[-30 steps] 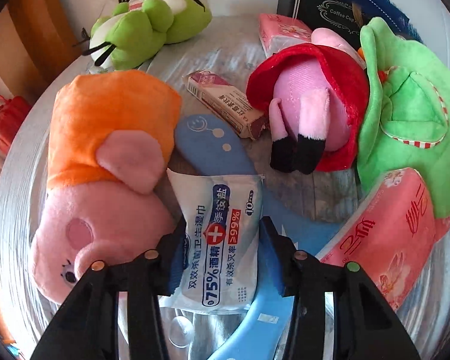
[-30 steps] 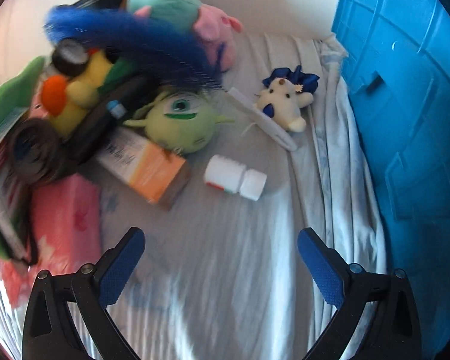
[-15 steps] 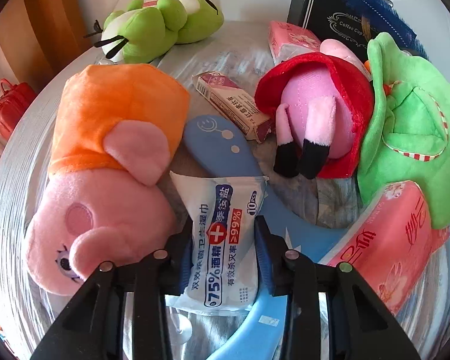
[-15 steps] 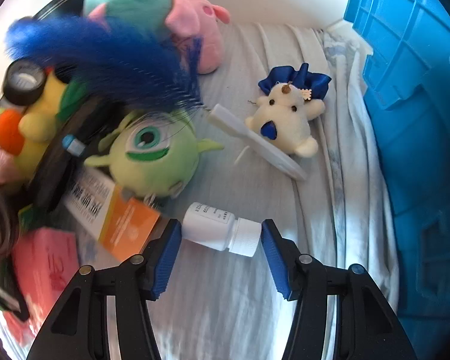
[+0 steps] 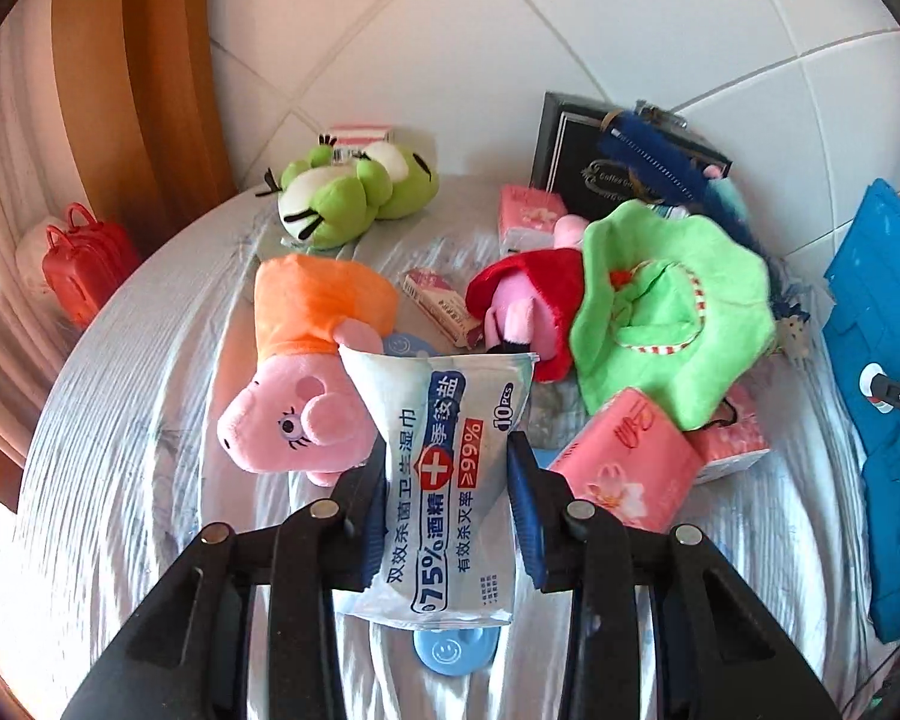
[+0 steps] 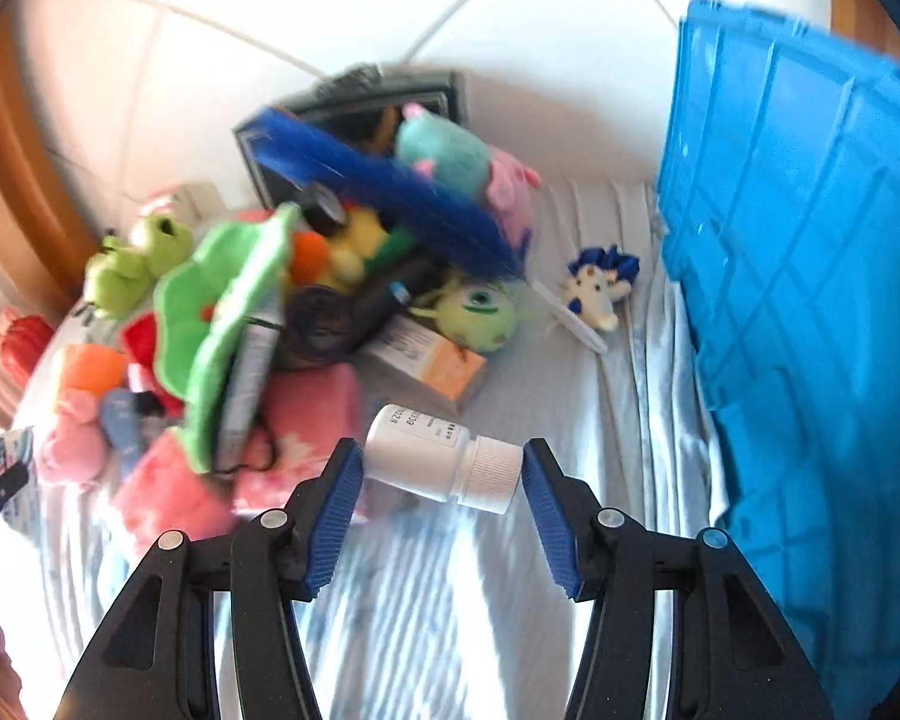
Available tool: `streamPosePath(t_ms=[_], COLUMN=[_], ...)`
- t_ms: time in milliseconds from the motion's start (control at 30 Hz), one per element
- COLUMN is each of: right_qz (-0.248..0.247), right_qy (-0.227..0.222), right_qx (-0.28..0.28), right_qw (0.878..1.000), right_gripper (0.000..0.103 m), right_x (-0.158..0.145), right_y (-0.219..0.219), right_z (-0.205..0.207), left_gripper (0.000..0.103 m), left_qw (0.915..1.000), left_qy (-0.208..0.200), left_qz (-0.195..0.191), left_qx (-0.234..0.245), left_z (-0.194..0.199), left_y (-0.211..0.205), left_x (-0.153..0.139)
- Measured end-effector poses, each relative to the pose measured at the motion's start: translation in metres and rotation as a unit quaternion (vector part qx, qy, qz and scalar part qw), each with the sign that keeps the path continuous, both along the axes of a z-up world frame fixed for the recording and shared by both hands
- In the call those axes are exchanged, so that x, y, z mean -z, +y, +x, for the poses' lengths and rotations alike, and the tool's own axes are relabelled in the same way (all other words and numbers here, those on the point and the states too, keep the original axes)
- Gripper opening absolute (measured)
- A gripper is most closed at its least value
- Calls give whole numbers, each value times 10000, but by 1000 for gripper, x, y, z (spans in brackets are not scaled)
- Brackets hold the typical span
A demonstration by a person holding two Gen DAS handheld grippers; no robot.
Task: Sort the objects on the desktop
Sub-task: 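Carry the wipes pack and pill bottle into the blue crate and release both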
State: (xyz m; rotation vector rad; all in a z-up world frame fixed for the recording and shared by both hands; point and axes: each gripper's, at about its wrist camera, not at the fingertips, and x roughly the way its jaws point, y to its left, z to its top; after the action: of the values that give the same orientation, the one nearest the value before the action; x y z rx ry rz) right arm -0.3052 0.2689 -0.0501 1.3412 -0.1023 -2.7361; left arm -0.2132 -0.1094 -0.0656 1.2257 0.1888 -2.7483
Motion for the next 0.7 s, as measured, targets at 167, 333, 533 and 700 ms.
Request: streamPosePath(t_ms=[167, 333, 533, 700], right_qz=[225, 274, 344, 497], right_qy=[755, 1328, 1807, 2022], right_qx=[-168, -222, -128, 132], right_qw=[9967, 9905, 9829, 9780], right_gripper=[54, 54, 54, 54], right_x=[-54, -96, -136, -157], right_y=[-16, -11, 9, 37], right_z=[54, 97, 141, 165], left_gripper=[34, 34, 34, 34], left_qw=[9984, 9936, 9818, 9672], left_qy=[481, 724, 1107, 1433], left_qz=[-6, 43, 50, 150], left_qx=[308, 864, 1545, 2091], left_z=[30, 50, 67, 73], left_y=[32, 76, 140, 195], left_x=[-39, -60, -94, -126])
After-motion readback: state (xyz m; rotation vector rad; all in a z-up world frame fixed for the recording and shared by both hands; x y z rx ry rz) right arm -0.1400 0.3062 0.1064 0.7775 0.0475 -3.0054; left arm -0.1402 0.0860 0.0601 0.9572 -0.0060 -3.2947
